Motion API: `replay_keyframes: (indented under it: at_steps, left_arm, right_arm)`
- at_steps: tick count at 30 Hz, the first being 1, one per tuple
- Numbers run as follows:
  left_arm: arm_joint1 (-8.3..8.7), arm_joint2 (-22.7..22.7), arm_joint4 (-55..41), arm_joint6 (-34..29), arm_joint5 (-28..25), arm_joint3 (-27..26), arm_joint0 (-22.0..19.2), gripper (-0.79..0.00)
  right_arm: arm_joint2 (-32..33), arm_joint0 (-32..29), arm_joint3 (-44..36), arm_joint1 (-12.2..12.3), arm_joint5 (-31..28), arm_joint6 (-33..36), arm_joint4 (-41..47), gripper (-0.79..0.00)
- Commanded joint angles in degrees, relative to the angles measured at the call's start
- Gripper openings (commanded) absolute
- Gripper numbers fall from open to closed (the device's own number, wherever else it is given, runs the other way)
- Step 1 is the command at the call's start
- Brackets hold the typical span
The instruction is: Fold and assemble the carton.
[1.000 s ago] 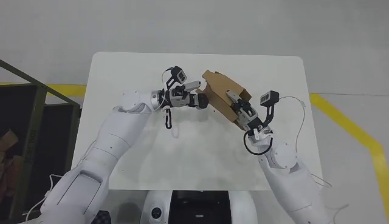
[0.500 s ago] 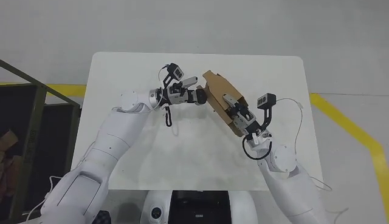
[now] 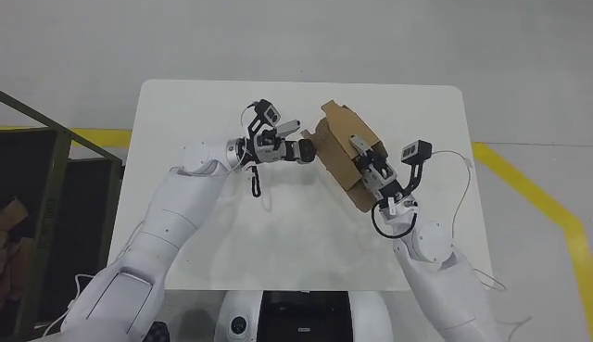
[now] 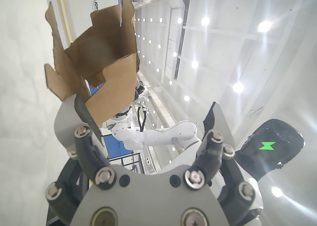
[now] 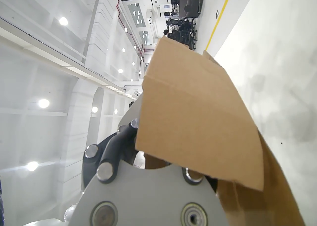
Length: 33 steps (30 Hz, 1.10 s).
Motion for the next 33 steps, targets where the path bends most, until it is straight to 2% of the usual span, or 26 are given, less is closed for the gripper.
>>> replay_keyframes:
  at_steps: [1, 6, 20, 33]
  left_arm:
    - [-0.02, 0.03, -0.03, -0.03, 0.35, -0.29, 0.16, 0.000]
    - [-0.05, -0.10, -0.07, -0.35, 0.85, -0.23, -0.02, 0.000]
    - [-0.71, 0.92, -0.13, 0.92, 0.76, 1.28, -0.76, 0.000]
    - [-1.18, 1.14, -0.74, 0.49, 0.16, 2.18, -1.32, 0.000]
  right_arm:
    - [-0.03, 0.08, 0.00, -0.07, -0.38, -0.43, -0.48, -0.785]
    - [-0.53, 0.24, 0.12, -0.31, -0.60, -0.98, -0.30, -0.785]
    - [-2.14, -1.32, -0.82, -0.57, -0.38, 3.68, 2.93, -0.785]
    - [-3.75, -2.57, -2.22, -0.73, -0.17, 5.15, 1.90, -0.785]
